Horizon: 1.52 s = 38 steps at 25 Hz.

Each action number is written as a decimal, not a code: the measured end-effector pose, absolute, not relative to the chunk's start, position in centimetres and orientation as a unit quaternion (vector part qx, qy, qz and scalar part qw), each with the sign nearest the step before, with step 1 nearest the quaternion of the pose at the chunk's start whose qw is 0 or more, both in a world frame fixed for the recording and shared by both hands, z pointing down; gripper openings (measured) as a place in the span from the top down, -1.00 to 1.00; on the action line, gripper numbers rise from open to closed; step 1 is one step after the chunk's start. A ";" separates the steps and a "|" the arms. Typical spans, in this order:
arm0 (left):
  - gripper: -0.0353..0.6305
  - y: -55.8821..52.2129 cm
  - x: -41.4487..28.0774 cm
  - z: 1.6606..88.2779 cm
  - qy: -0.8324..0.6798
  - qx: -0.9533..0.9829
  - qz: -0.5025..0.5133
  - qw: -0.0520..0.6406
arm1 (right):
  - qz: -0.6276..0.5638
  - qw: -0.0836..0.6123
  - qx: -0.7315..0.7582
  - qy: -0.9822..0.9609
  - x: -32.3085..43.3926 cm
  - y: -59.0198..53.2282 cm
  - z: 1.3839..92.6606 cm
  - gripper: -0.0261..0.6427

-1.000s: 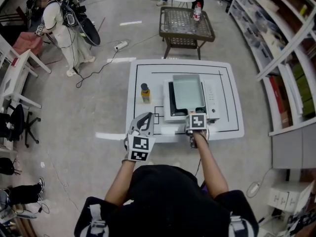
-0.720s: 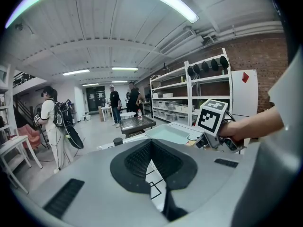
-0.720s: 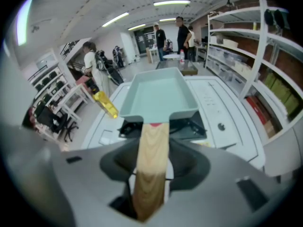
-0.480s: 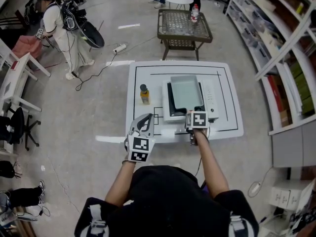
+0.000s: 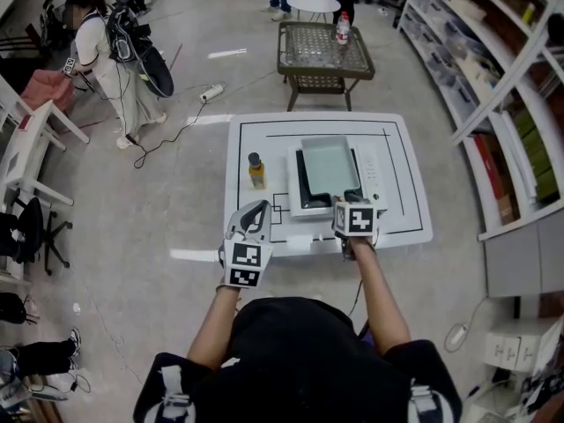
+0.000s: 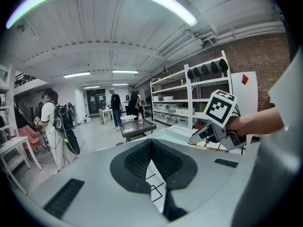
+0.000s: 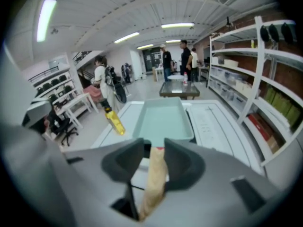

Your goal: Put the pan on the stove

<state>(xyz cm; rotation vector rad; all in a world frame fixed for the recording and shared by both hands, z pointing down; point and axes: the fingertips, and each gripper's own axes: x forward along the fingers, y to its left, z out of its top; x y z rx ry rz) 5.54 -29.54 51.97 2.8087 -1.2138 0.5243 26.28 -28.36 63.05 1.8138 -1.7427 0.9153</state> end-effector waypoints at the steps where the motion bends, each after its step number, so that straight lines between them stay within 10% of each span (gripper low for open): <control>1: 0.82 -29.6 5.5 51.7 -0.391 0.905 0.167 0.017 | 0.315 0.229 0.664 -0.638 26.2 -28.4 62.2 0.52; 6: 0.82 -29.9 4.7 50.5 -0.399 0.904 0.156 0.012 | 0.241 0.211 0.676 -0.664 25.6 -27.9 57.7 0.79; 38: 0.82 -26.5 5.8 43.5 -0.387 0.917 0.095 -0.034 | 0.069 0.090 0.684 -0.721 24.1 -20.9 44.9 0.82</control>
